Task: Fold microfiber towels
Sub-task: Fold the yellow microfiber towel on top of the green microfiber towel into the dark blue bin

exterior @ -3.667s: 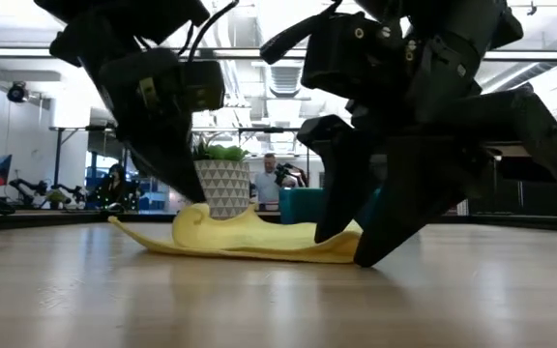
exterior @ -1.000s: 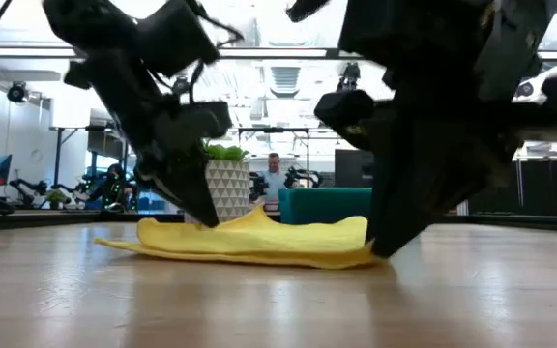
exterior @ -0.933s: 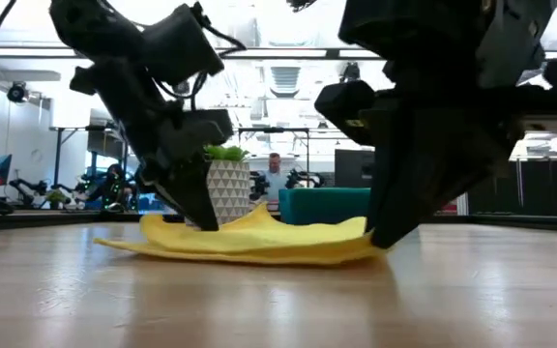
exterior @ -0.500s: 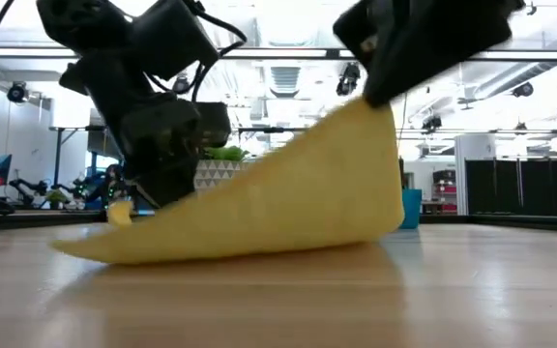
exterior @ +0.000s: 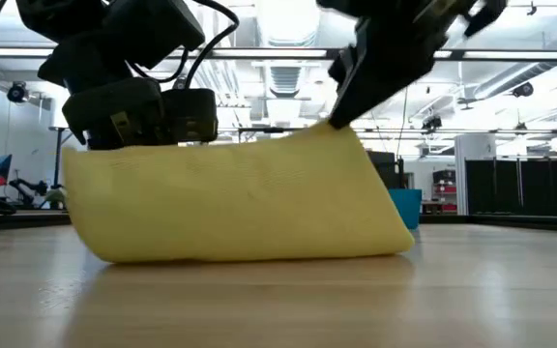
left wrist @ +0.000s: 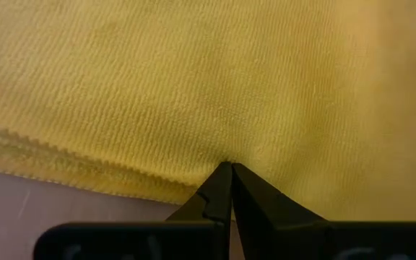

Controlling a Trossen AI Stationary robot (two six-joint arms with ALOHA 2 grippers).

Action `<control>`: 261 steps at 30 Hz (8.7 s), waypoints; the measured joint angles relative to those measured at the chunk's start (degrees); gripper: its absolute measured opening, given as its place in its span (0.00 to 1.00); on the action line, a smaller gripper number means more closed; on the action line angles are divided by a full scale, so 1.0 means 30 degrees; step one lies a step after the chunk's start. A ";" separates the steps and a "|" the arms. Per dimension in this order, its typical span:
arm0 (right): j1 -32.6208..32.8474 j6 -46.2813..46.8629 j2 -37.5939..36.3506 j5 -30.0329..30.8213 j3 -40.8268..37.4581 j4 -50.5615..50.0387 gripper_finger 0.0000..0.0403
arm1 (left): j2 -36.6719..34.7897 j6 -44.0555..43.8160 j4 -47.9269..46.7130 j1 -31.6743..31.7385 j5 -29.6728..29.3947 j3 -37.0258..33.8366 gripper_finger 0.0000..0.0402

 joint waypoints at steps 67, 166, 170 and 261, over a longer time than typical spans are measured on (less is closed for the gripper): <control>-0.7398 -0.4291 0.0366 -0.1895 -0.2434 0.2979 0.02 | 0.0204 0.1472 0.1802 0.0277 -0.0257 -0.1326 0.00; -0.4866 0.1480 0.1514 -0.0050 -0.2622 -0.0548 0.02 | 0.0707 0.4896 0.3738 0.5391 0.2155 -0.1042 0.00; -0.4866 0.2112 0.1514 0.0137 -0.3013 -0.0545 0.02 | 0.0707 0.4896 0.3738 0.5391 0.2169 -0.1042 0.00; -0.1369 1.1720 0.3307 -0.0400 -0.3031 0.3511 0.19 | -0.3900 -0.1202 0.3537 0.7069 0.8724 -0.4544 0.00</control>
